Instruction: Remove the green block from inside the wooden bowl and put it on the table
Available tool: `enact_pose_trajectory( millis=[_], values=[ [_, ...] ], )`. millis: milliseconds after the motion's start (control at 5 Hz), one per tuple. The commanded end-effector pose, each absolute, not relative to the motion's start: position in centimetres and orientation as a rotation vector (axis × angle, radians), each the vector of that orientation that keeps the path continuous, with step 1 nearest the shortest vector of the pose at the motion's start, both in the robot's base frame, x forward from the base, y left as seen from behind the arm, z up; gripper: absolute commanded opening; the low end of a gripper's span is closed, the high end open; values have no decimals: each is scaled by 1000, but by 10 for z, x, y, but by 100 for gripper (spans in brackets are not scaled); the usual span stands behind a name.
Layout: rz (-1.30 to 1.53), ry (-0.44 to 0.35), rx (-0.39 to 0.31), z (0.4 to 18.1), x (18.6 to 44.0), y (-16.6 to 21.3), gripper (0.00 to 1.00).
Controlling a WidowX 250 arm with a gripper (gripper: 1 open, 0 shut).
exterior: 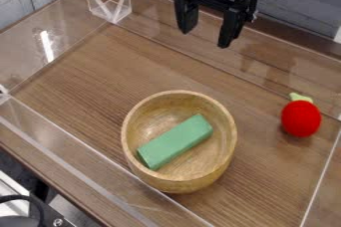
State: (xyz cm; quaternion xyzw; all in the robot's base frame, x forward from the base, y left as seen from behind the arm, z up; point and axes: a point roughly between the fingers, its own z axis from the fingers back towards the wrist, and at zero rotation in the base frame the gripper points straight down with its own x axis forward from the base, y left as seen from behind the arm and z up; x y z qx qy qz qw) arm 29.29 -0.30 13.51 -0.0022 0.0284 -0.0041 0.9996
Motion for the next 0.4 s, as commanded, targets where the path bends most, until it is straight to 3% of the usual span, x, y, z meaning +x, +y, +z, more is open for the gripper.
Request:
enact_pose_trajectory(
  millis=[0, 200],
  values=[
    [-21, 80, -5, 127, 289, -3, 100],
    [-122, 100, -19, 120, 264, -9, 100]
  ],
)
